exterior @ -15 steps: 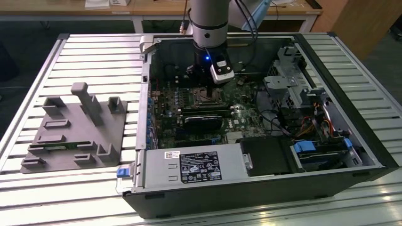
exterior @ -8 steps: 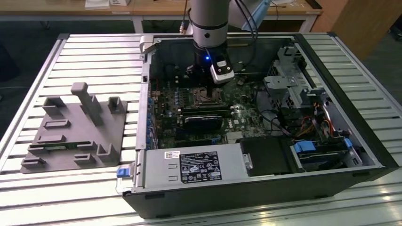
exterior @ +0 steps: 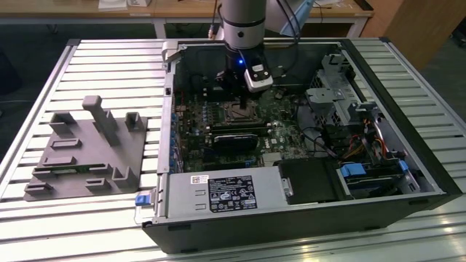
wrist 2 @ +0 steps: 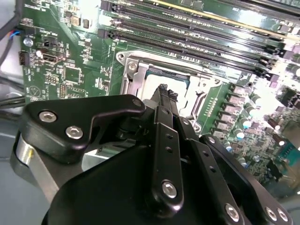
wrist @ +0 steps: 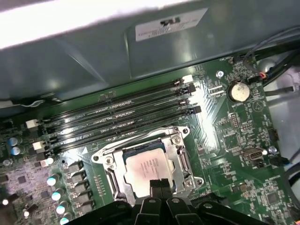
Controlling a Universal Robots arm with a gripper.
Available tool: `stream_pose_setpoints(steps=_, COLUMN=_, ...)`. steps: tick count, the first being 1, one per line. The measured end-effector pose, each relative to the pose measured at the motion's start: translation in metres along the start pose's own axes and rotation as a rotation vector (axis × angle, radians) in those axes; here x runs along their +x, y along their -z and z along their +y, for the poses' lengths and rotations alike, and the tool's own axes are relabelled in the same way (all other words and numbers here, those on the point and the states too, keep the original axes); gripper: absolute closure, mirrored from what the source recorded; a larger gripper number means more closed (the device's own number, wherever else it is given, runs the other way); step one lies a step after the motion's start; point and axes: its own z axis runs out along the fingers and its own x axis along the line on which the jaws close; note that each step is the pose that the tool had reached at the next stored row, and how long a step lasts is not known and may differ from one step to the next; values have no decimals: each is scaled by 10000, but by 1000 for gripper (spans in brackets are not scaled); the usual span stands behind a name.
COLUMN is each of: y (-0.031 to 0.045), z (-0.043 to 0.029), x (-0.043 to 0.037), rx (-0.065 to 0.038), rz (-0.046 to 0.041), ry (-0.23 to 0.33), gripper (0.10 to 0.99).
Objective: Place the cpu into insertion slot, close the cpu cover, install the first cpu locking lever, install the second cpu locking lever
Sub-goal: 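Install the first cpu locking lever, then install the second cpu locking lever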
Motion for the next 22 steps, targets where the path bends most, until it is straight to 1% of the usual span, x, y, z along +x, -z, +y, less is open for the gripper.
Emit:
stream_pose_setpoints(steps=3, y=62, z=0, x=-5, rx=1, rz=-1, ry=0, gripper=980)
stream_pose_setpoints(steps=5, y=83, z=0, x=-7, rx=0, rz=-1, ry=0, gripper=980)
stream_pose_setpoints(steps=16, y=93, z=-1, x=-8, rx=-1, rz=-1, ry=0, gripper=980)
stream_pose_setpoints(steps=19, y=93, z=-17, x=-13, rx=-1, rz=-1, ry=0, gripper=980)
stream_pose_setpoints(steps=22, y=92, z=-49, x=-23, rx=0, rz=-1, ry=1, gripper=980)
